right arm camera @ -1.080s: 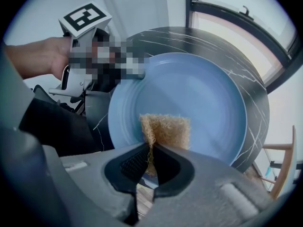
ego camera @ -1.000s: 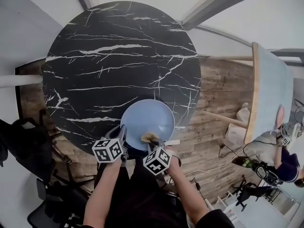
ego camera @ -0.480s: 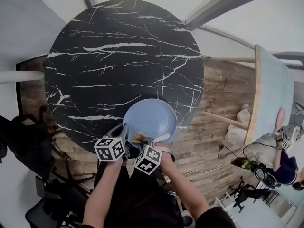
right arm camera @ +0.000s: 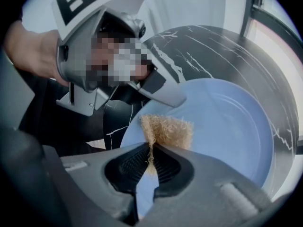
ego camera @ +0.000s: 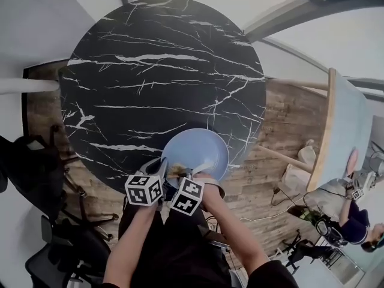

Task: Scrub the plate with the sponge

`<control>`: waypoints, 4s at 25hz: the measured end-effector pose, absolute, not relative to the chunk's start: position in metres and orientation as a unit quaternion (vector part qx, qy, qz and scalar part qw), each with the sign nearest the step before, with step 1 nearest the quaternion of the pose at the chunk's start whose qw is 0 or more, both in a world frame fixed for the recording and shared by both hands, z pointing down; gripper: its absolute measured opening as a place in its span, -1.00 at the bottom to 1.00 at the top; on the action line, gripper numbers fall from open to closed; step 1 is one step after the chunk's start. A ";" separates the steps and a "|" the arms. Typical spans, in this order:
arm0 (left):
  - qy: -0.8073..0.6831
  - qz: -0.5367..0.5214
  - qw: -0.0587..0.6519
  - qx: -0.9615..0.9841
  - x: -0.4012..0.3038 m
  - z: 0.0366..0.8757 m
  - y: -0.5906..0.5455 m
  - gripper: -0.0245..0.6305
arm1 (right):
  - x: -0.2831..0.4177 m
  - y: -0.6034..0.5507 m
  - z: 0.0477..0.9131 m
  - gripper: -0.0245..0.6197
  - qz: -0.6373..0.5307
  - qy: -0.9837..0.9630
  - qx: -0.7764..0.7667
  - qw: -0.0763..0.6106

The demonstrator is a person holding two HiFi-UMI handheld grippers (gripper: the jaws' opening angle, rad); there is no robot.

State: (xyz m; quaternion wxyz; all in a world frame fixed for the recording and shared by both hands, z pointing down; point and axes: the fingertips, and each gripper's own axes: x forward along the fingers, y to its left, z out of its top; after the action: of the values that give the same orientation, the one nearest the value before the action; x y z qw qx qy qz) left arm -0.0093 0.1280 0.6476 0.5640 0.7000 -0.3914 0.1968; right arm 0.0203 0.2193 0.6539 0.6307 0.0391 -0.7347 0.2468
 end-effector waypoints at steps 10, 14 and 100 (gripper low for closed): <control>-0.386 0.198 0.566 0.701 -0.009 0.647 0.128 -0.88 | 0.022 0.176 0.647 -0.85 0.267 -0.736 0.033 0.621; -0.385 0.197 0.567 0.701 -0.009 0.647 0.128 -0.88 | 0.024 0.175 0.648 -0.85 0.283 -0.735 0.012 0.616; -0.364 0.220 0.558 0.712 -0.007 0.648 0.131 -0.87 | 0.098 0.174 0.646 -0.85 0.252 -0.751 0.088 0.604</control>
State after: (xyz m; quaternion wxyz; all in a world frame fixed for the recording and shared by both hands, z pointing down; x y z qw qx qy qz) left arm -0.0068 0.1307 0.6481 0.5579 0.7124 -0.3643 0.2204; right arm 0.0977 0.1744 0.6465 0.6037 0.0880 -0.7513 0.2517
